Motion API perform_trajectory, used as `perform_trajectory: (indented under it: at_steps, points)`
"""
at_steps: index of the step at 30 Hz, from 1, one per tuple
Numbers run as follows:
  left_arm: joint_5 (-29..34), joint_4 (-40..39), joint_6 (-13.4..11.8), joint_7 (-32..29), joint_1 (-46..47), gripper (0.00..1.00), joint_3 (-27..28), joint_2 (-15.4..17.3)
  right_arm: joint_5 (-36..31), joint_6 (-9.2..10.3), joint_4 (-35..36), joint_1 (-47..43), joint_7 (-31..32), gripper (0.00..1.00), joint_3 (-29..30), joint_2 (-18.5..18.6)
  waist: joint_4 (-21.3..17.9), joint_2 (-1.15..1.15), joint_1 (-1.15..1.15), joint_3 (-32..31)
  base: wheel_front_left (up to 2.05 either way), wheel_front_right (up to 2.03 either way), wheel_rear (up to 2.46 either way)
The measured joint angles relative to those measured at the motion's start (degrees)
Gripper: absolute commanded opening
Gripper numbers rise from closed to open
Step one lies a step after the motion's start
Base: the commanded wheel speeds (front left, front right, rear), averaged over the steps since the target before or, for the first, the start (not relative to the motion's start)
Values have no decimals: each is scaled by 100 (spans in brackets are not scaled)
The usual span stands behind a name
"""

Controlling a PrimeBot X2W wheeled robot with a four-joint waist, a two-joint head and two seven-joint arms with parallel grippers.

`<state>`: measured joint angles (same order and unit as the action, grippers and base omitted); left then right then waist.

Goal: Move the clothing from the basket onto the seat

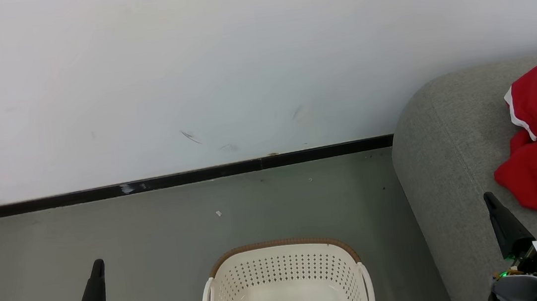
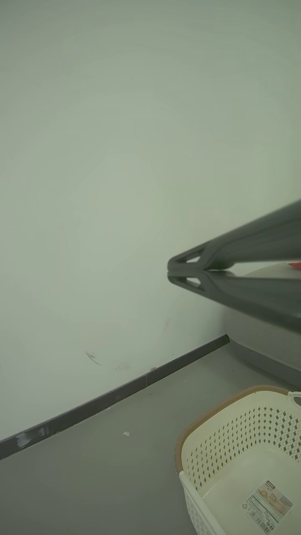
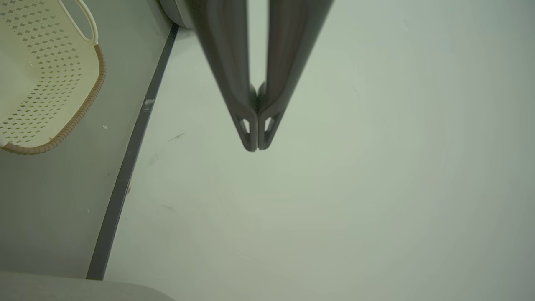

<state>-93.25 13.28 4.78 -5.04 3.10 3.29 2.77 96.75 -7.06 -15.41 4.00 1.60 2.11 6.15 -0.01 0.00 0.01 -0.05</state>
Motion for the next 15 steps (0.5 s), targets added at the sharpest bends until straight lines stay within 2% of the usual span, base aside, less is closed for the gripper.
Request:
perform_trajectory:
  at_steps: [15]
  points:
    - [0,5,21,0,3,0,3,-1,1,0,0,0,0,0,-2,0,0,0,0,0,0,0,0]
